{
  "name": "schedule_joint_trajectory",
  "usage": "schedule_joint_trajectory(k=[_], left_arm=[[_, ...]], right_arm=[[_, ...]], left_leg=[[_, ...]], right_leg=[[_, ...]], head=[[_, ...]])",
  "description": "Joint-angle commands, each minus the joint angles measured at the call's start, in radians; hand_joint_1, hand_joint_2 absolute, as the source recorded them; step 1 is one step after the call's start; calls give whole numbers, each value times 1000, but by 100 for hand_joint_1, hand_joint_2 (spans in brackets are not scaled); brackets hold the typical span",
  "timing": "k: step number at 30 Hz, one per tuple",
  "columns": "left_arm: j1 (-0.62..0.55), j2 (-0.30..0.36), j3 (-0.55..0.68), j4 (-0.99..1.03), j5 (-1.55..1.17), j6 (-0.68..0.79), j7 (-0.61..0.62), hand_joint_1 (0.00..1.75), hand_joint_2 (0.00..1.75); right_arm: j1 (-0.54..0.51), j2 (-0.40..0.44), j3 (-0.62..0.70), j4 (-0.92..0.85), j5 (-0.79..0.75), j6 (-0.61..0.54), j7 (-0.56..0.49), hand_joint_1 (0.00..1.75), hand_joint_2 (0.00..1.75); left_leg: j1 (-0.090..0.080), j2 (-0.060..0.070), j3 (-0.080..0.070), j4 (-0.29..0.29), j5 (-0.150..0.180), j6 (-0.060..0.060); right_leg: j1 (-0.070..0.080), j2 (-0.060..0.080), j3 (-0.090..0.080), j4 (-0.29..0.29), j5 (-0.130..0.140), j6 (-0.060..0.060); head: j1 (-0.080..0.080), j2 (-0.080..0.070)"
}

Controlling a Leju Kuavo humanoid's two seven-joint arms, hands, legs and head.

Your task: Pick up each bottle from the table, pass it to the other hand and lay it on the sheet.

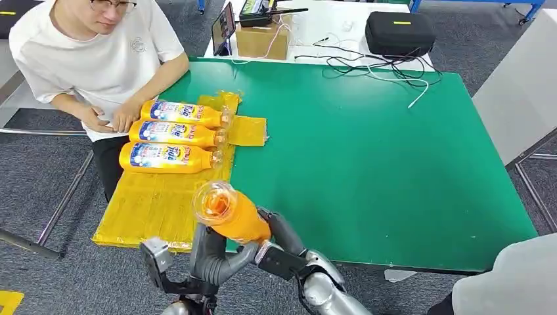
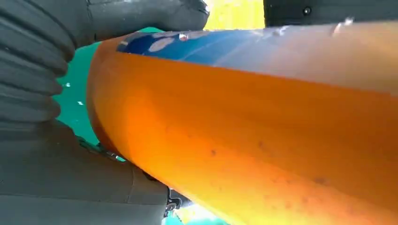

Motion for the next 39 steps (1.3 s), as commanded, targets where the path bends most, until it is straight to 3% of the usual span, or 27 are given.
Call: schedule_joint_trajectory(k=[1, 6, 7, 8, 9, 10, 11, 16, 17, 18, 19, 28, 31, 38, 39], left_arm=[[-64, 5, -55, 87, -57, 26, 20, 0, 175], [-76, -1, -52, 88, -75, 35, 32, 0, 175], [-76, -1, -52, 88, -75, 35, 32, 17, 175], [-76, -4, -45, 86, -67, 34, 39, 154, 175], [-77, -3, -45, 82, -66, 29, 40, 175, 175], [-77, -3, -45, 82, -66, 29, 40, 175, 175], [-74, -4, -39, 70, -43, 9, 48, 175, 175], [-74, -4, -39, 70, -43, 9, 48, 175, 175], [-67, -6, -32, 58, -24, -3, 53, 175, 175], [-65, -8, -27, 54, -9, -12, 58, 175, 175], [-61, -10, -18, 42, 37, -41, 77, 175, 175], [-50, -24, 32, 4, 197, -116, 101, 175, 175], [-84, -8, 11, 63, -168, 216, -39, 175, 175], [-86, -11, 14, 90, -161, 211, -62, 171, 175], [-65, -101, 159, 164, -664, 482, -133, 141, 175]], right_arm=[[-37, -12, 95, 56, 81, -78, 19, 175, 175], [-46, -6, 112, 72, 100, -93, 11, 175, 175], [-46, -6, 112, 72, 100, -93, 11, 175, 175], [-47, -1, 110, 73, 95, -94, 12, 175, 175], [-51, -1, 113, 74, 95, -96, 11, 175, 175], [-51, -1, 113, 74, 95, -96, 11, 175, 175], [-51, 3, 108, 73, 77, -83, 7, 161, 175], [-51, 3, 108, 73, 77, -83, 7, 161, 175], [-47, 5, 105, 67, 63, -76, 1, 3, 175], [-43, 7, 100, 64, 54, -75, -4, 0, 175], [-35, 15, 91, 57, 37, -84, -26, 0, 0], [-42, 54, 76, 118, 25, -162, -79, 0, 0], [-19, 50, 68, 121, 5, -209, -97, 0, 0], [-14, 44, 71, 119, 1, -211, -104, 0, 0], [-10, 40, 73, 120, 47, -286, -121, 0, 0]], left_leg=[[1, 0, 3, 0, -1, -2], [1, 0, 2, 0, 0, -1], [2, 0, 3, 0, -1, -2], [1, 0, 3, 0, -1, -2], [2, 1, 4, 0, -2, -2], [1, 1, 3, 0, -1, -2], [1, 0, 2, 0, 0, -1], [2, 1, 3, 1, -2, -2], [1, 1, 3, 0, -1, -2], [1, 0, 1, 0, 0, -1], [2, 1, 3, 0, -1, -2], [2, 3, 3, 1, -2, -2], [1, 1, 2, 0, -1, -2], [1, 0, 4, -1, -1, -2], [1, -1, 2, -1, 0, -1]], right_leg=[[1, 0, 3, -1, -1, -2], [1, 0, 2, -1, -1, -2], [2, 0, 4, 0, -1, -3], [1, 0, 3, 0, -1, -2], [2, 1, 5, -1, -1, -3], [1, 0, 3, 0, -1, -2], [1, 0, 2, 0, -1, -1], [2, 1, 3, 1, -1, -3], [1, 0, 3, 0, -1, -2], [1, 0, 1, 0, 0, -2], [2, 0, 3, 0, -1, -2], [2, 2, 2, 1, -1, -3], [1, 1, 2, 0, -1, -2], [1, -1, 4, -1, -1, -2], [1, -1, 2, -1, -1, -1]], head=[[0, 0], [0, 0], [0, 0], [0, 0], [0, 0], [0, 0], [0, 0], [0, 0], [0, 0], [0, 0], [0, 0], [0, 0], [0, 0], [-1, 0], [0, 0]])
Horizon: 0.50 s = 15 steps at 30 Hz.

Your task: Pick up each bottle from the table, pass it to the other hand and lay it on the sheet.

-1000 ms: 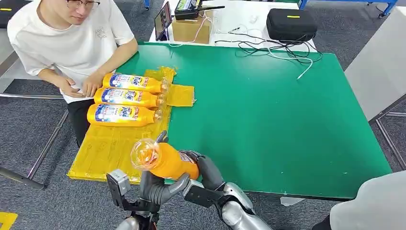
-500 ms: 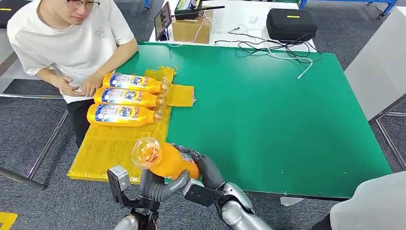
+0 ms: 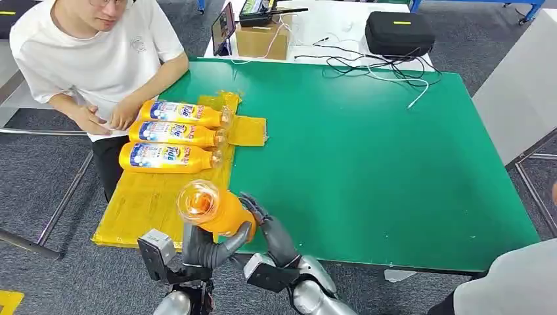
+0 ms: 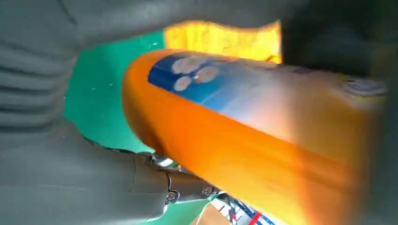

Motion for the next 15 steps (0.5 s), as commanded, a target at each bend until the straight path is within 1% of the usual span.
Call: schedule_joint_trajectory(k=[1, 2, 3, 4, 5, 6, 7, 8, 10, 14, 15], left_arm=[[-17, -95, 115, 157, -650, 280, -54, 159, 175], [-30, -64, 88, 175, -617, 280, -16, 162, 175], [-24, -84, 146, 187, -710, 280, -5, 166, 175], [-18, -114, 224, 199, -852, 280, -15, 164, 175], [-20, -148, 306, 220, -1015, 280, -5, 161, 175], [-36, -142, 325, 241, -1056, 280, 17, 161, 175], [-45, -178, 434, 227, -1237, 280, 35, 154, 175], [-83, -168, 461, 282, -1274, 280, 73, 145, 175], [-119, -143, 454, 319, -1255, 280, 94, 145, 175], [-119, -143, 454, 319, -1255, 280, 94, 145, 175], [-119, -143, 454, 319, -1255, 280, 94, 145, 175]], right_arm=[[-8, 2, 13, 67, 36, -91, -25, 0, 0], [-1, 11, -10, 69, 26, -99, -30, 0, 0], [2, 12, -19, 71, 40, -131, -34, 0, 0], [5, 9, -29, 69, 44, -137, -35, 0, 0], [2, -3, -27, 72, 90, -174, -50, 0, 0], [0, -15, -25, 77, 115, -188, -51, 0, 0], [4, -17, -42, 84, 120, -182, -46, 0, 0], [4, -19, -48, 104, 147, -188, -42, 0, 0], [5, -17, -56, 124, 155, -193, -49, 0, 0], [5, -17, -56, 124, 155, -193, -49, 0, 0], [5, -17, -56, 124, 155, -193, -49, 0, 0]], left_leg=[[2, -2, 3, -1, -1, -2], [1, 0, 3, -1, 0, -1], [1, 0, 5, -1, -1, -2], [1, 1, 3, -1, 0, -2], [1, 1, 5, -1, -1, -2], [1, -1, 4, -1, 0, -2], [1, -2, 5, -1, -1, -2], [1, -1, 4, -1, 0, -2], [1, 0, 5, -2, 0, -2], [1, 0, 2, -1, 0, -2], [2, 1, 4, -1, -1, -2]], right_leg=[[2, -2, 5, -2, -1, -2], [1, 0, 4, -2, 0, -1], [1, 0, 5, -2, -1, -2], [1, 0, 4, -2, 0, -2], [1, 0, 5, -2, -1, -2], [1, -1, 5, -2, 0, -2], [2, -2, 6, -2, -1, -3], [1, 0, 5, -2, 0, -2], [2, 0, 6, -2, 0, -3], [1, 0, 2, -1, 0, -2], [2, 0, 4, -1, -1, -3]], head=[[2, 0], [0, 0], [1, 0], [0, 0], [1, 0], [1, 0], [0, 0], [1, 0], [1, 0], [1, 0], [0, 0]])
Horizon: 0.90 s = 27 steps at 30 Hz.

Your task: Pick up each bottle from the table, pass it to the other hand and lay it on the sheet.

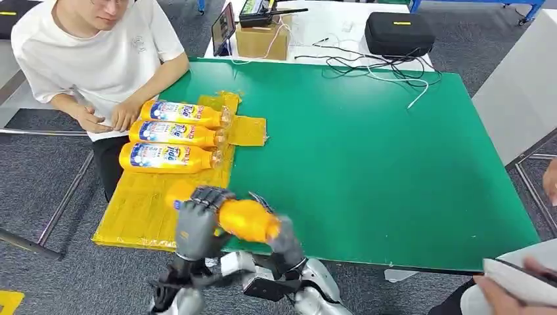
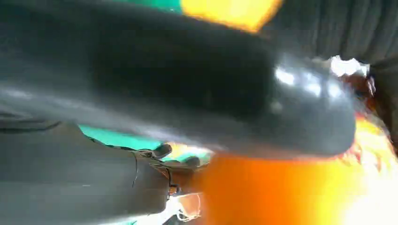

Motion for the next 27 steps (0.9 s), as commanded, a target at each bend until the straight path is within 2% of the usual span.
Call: schedule_joint_trajectory(k=[1, 2, 3, 4, 5, 6, 8, 9, 11, 12, 13, 14, 15, 16, 17, 21, 25, 27], left_arm=[[-71, -26, 135, 139, -16, 2, 8, 145, 175], [-71, -26, 135, 139, -16, 2, 8, 145, 175], [-75, -20, 113, 160, -63, 2, 58, 106, 175], [-128, 39, 53, 242, -97, 2, 188, 79, 175], [-160, 79, 7, 280, -88, -5, 247, 33, 175], [-198, 107, -15, 315, -54, -31, 295, 19, 175], [-241, 132, -22, 348, -37, -63, 339, 14, 175], [-267, 143, -15, 372, -20, -91, 358, 23, 175], [-312, 161, -9, 427, -32, -115, 393, 54, 175], [-345, 178, -23, 473, -91, -127, 429, 84, 175], [-367, 183, -23, 503, -94, -160, 439, 103, 175], [-385, 191, -31, 527, -122, -173, 458, 148, 175], [-395, 193, -33, 538, -137, -181, 471, 154, 175], [-414, 198, -49, 572, -182, -211, 507, 126, 175], [-421, 198, -57, 585, -199, -249, 525, 148, 175], [-439, 179, -18, 615, -168, -280, 557, 175, 175], [-510, 211, -51, 694, -189, -382, 572, 173, 175], [-538, 220, -82, 702, -211, -437, 570, 162, 175]], right_arm=[[-16, -12, -25, 86, 4, -6, -7, 0, 0], [-16, -12, -25, 86, 4, -6, -7, 0, 0], [-17, -6, -27, 95, 10, -1, 2, 0, 0], [-9, 2, -45, 107, -7, 45, 12, 0, 0], [-1, 5, -52, 104, 1, 57, -3, 0, 0], [8, 10, -61, 99, 9, 69, -9, 0, 0], [22, 19, -76, 77, 10, 83, -14, 0, 0], [25, 24, -81, 66, 12, 87, -10, 0, 0], [27, 29, -90, 57, 7, 107, -6, 0, 0], [26, 31, -96, 57, 8, 116, -5, 0, 0], [26, 32, -104, 56, 4, 126, -4, 0, 0], [28, 32, -112, 54, 1, 129, -4, 0, 0], [27, 32, -115, 53, 0, 133, -5, 0, 0], [33, 34, -129, 47, -5, 140, -3, 0, 0], [40, 35, -140, 41, -9, 147, 0, 0, 0], [47, 45, -156, 43, -7, 167, 2, 0, 0], [49, 57, -161, 44, -16, 199, -1, 0, 0], [49, 62, -161, 49, -15, 206, -3, 0, 0]], left_leg=[[1, -2, 3, -1, 0, -1], [2, -2, 4, -1, -1, -2], [2, -1, 3, -1, -1, -1], [1, -1, 3, -1, 0, -1], [2, -1, 5, -1, -1, -2], [1, -3, 3, -2, 0, -2], [1, -5, 3, -2, 1, -2], [2, -5, 3, -1, 0, -3], [1, -2, 0, -1, 1, -2], [3, -3, 1, 0, 0, -3], [2, -3, 1, -1, 1, -2], [3, -4, 2, 0, 1, -3], [2, -3, 1, 0, 1, -2], [3, -3, 3, 0, 0, -3], [2, -3, 1, -1, 1, -2], [2, -2, 1, 0, 1, -2], [3, -1, 2, 0, 0, -3], [3, -1, 3, 1, -1, -4]], right_leg=[[1, -2, 3, -1, -1, -2], [2, -2, 5, -1, -2, -3], [2, -1, 4, -1, -1, -2], [1, -1, 3, -1, -1, -1], [2, -1, 6, -1, -1, -2], [1, -3, 5, -1, -1, -2], [1, -5, 4, -1, -1, -2], [2, -4, 5, 0, -1, -3], [1, -1, 1, 0, 0, -2], [2, -2, 2, 0, 0, -3], [2, -3, 2, 0, 0, -2], [2, -3, 3, 0, -1, -3], [2, -2, 2, 0, 0, -2], [3, -2, 4, 0, -1, -3], [2, -2, 2, 0, 0, -2], [1, -1, 2, 1, -1, -2], [2, -1, 4, 1, -1, -3], [3, 0, 5, 2, -1, -4]], head=[[0, 0], [0, 0], [0, 0], [0, 0], [0, 0], [0, 0], [0, 0], [0, 0], [0, 0], [0, 0], [0, 0], [0, 0], [0, 0], [0, 0], [0, 0], [0, 0], [0, 0], [0, 0]])
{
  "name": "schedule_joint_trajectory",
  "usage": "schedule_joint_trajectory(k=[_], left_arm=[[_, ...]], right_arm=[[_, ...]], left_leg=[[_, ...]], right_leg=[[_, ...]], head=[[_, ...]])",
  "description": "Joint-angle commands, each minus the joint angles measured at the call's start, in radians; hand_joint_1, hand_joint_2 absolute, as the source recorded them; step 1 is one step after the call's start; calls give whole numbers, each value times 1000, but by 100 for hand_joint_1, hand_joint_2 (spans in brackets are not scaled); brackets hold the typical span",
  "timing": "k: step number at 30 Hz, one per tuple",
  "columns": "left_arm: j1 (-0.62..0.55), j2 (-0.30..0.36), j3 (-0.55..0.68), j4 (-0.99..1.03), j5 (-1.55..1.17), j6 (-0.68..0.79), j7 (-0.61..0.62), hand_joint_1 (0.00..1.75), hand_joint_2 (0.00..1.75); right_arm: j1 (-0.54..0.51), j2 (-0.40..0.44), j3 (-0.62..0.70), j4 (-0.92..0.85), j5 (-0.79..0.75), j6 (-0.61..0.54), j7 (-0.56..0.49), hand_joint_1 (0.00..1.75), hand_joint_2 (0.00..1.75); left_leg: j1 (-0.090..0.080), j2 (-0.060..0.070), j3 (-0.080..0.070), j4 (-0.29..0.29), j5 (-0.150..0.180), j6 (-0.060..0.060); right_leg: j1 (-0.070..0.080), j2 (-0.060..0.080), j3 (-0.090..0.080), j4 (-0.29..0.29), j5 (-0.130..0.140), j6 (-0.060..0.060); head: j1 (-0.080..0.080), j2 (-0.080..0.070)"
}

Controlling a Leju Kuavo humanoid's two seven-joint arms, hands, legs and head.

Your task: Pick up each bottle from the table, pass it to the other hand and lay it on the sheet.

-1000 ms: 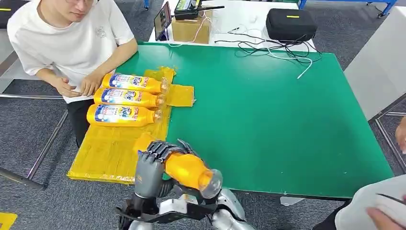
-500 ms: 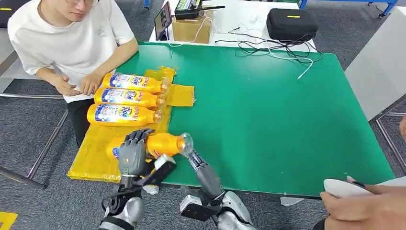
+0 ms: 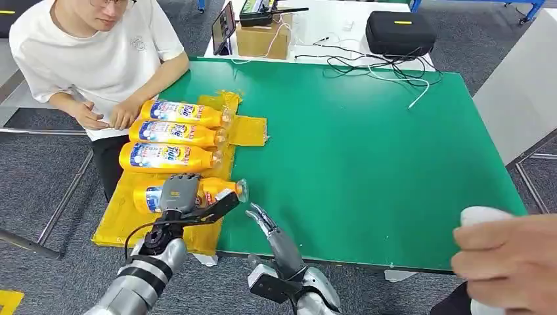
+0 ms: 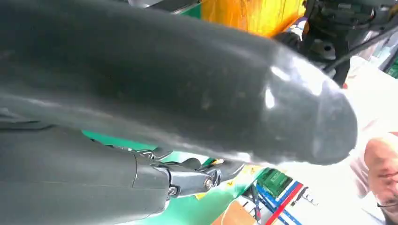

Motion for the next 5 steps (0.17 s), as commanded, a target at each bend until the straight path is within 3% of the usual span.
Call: schedule_joint_trajectory(k=[1, 2, 3, 4, 5], left_arm=[[-161, 62, -88, 200, -51, -174, 15, 155, 175], [-154, 60, -96, 172, -26, -214, -20, 106, 175], [-142, 64, -111, 141, -7, -246, -32, 45, 175], [-138, 66, -121, 130, -3, -257, -37, 9, 175], [-126, 75, -145, 96, 2, -277, -34, 0, 175]], right_arm=[[0, 19, -42, 16, -7, 38, -4, 0, 0], [7, 22, -46, 11, -15, 39, -6, 0, 0], [12, 21, -48, 8, -18, 37, -9, 0, 0], [14, 21, -49, 7, -20, 37, -9, 0, 0], [18, 19, -49, 7, -24, 36, -9, 0, 0]], left_leg=[[4, 0, 4, 2, -2, -4], [2, -1, 2, 1, 0, -2], [2, -1, 3, 1, 0, -3], [3, -1, 3, 1, 0, -3], [1, 1, 3, 0, 0, -2]], right_leg=[[4, -1, 5, 1, -2, -5], [2, -2, 2, 1, 0, -3], [3, -1, 3, 0, 0, -3], [3, -1, 4, 1, -1, -4], [2, 1, 3, 0, 0, -2]], head=[[0, 0], [0, 0], [0, 0], [0, 0], [0, 0]])
